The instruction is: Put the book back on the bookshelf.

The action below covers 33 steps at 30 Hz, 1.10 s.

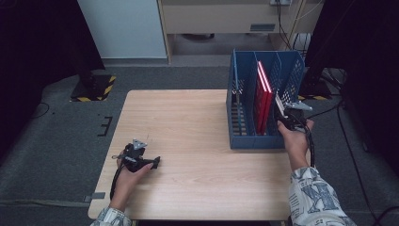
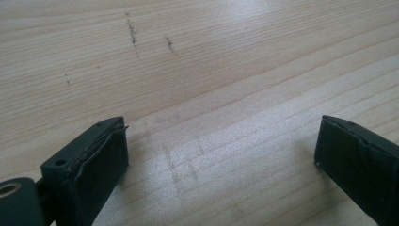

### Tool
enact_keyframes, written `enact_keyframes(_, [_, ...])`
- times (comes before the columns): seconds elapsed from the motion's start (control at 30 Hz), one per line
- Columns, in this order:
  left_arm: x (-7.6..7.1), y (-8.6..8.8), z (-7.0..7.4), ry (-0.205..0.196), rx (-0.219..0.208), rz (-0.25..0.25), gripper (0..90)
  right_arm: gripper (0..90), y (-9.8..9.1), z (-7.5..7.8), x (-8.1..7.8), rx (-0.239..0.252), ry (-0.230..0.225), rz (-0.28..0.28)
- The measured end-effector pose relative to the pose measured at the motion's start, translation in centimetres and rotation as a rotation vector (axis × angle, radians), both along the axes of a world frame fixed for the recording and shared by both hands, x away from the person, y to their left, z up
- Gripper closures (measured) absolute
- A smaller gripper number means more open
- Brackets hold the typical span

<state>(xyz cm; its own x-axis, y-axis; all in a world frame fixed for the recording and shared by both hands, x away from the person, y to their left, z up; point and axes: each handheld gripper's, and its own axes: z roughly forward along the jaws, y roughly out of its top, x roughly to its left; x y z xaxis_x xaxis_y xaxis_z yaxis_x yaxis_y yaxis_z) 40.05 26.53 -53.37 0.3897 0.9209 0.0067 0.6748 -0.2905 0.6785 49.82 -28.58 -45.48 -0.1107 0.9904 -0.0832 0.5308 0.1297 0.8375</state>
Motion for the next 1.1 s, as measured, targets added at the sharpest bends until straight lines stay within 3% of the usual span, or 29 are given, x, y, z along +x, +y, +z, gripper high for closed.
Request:
enact_keyframes(0.6, [0.0, 0.0, 0.0, 0.002, 0.0, -0.002, 2.8, 53.3, -0.3, 0.2, -1.3, 0.04, -0.018, 0.034])
enact_keyframes(1.1, [0.0, -0.1, 0.0, 0.003, 0.0, -0.004, 2.8, 30.6, -0.5, 0.6, -2.5, 0.067, -0.053, 0.066])
